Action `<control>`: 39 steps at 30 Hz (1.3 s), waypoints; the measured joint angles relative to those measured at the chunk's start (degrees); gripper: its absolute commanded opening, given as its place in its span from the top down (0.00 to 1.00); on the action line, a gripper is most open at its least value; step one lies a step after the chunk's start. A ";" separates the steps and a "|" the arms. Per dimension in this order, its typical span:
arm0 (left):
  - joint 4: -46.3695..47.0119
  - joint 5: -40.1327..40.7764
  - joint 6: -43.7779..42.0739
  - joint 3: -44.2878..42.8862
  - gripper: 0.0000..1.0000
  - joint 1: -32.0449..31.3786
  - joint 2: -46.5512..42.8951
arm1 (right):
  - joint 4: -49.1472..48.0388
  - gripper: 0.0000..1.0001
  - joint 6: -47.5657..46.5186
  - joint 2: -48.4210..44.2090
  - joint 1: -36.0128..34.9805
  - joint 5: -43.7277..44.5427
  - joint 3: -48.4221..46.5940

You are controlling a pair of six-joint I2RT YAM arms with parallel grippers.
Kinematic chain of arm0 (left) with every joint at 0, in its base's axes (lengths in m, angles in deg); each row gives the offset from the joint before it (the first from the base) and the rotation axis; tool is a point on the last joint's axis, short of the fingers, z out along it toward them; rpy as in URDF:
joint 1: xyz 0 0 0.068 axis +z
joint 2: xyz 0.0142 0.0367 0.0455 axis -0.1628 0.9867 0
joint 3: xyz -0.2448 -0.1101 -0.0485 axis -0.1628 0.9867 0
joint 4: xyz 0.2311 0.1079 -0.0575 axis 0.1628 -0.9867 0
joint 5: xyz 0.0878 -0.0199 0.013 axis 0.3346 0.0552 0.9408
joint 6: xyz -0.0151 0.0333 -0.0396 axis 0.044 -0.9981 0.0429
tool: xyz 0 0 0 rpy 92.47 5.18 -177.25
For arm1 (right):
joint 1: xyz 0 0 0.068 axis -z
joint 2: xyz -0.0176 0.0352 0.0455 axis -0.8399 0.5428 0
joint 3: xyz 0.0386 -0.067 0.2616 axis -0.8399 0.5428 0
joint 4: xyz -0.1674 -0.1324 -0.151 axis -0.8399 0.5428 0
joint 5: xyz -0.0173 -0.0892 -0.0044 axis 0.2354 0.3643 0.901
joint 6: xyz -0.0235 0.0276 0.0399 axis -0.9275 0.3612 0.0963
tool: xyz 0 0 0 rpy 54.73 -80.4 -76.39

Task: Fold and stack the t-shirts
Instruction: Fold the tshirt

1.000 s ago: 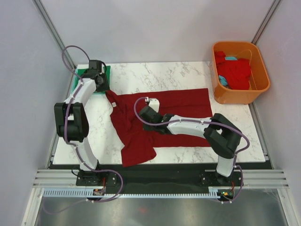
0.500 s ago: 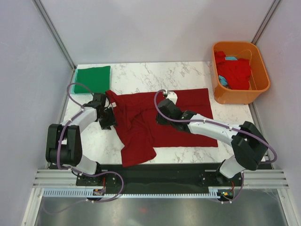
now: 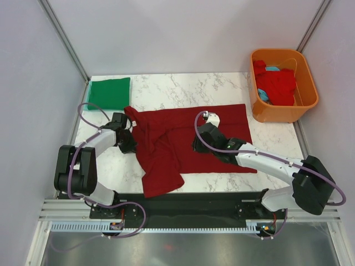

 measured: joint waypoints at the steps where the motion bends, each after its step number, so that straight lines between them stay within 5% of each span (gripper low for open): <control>1: -0.66 1.09 0.04 -0.39 0.98 -0.02 0.02 | 0.04 0.64 -0.04 -0.46 0.28 -0.07 0.20; 11: -10.51 15.56 -0.96 -2.84 0.97 1.46 0.33 | 1.51 0.64 -0.31 -3.13 4.76 0.39 2.51; 22: -18.91 18.97 -1.99 -7.28 0.52 1.66 1.16 | 2.36 0.63 0.22 -0.13 6.25 2.05 4.83; 31: -13.88 1.20 -7.21 -16.92 0.47 1.81 -3.63 | 1.51 0.62 0.04 7.48 6.71 0.59 -0.42; 39: -6.43 -6.03 -11.21 -22.01 0.47 1.33 11.15 | -0.22 0.62 0.09 12.87 6.43 -0.90 -7.21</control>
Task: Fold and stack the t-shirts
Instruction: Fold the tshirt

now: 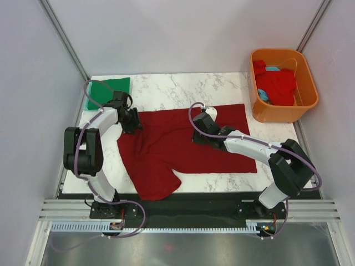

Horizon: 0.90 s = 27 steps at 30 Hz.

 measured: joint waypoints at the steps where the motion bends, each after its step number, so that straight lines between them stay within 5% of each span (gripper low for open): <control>1: -0.02 -0.31 -0.37 -0.76 0.47 -0.20 1.55 | -0.04 0.62 -0.02 0.11 -0.04 0.02 -0.26; 7: 1.44 -0.63 -2.34 -6.19 0.51 -1.86 7.13 | -0.28 0.62 -0.02 2.49 -0.04 0.00 -1.95; 12: 2.10 1.03 -3.41 -6.82 0.92 -2.14 7.17 | -0.26 0.62 -0.02 3.80 -0.04 -0.11 -2.67; 14: 2.27 2.19 -3.45 -6.49 0.98 -1.99 7.06 | -0.26 0.62 -0.04 3.80 -0.04 -0.13 -2.84; 27: 2.23 7.65 1.25 -0.42 0.98 2.97 3.23 | -0.42 0.62 -0.22 3.78 -0.09 -0.76 -2.91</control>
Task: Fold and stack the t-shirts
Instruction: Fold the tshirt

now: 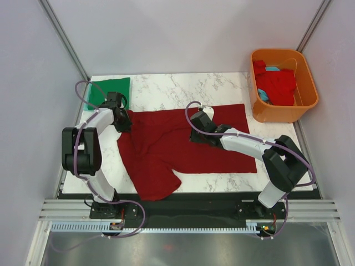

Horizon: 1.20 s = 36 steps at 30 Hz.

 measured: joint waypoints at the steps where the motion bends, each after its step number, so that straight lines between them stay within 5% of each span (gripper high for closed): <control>1: -0.07 0.33 0.68 0.31 0.98 0.42 -0.52 | -0.07 0.62 -0.02 -0.02 0.00 -0.13 0.02; 8: -1.01 0.85 4.33 1.66 0.98 4.35 -1.75 | -0.96 0.62 -0.04 -0.13 0.00 -0.74 0.24; 11: -1.66 0.74 5.25 2.12 0.86 5.20 -1.75 | -1.18 0.62 -0.07 -0.28 0.00 -0.79 0.37; 13: -2.29 0.63 5.38 2.16 0.65 5.22 -1.75 | -1.22 0.62 -0.09 -0.33 0.00 -0.98 0.37; 16: -2.93 -0.59 5.46 1.66 0.55 5.18 -1.77 | -1.44 0.62 -0.07 -0.33 0.00 -1.22 0.55; 29: -2.71 -1.75 -1.18 -13.64 0.52 1.03 4.70 | -1.77 0.62 -1.62 -0.20 0.59 -0.94 0.81; 36: -3.06 2.25 -3.87 -16.48 0.53 -2.40 10.95 | -0.72 0.62 -4.92 1.64 7.08 0.20 -2.38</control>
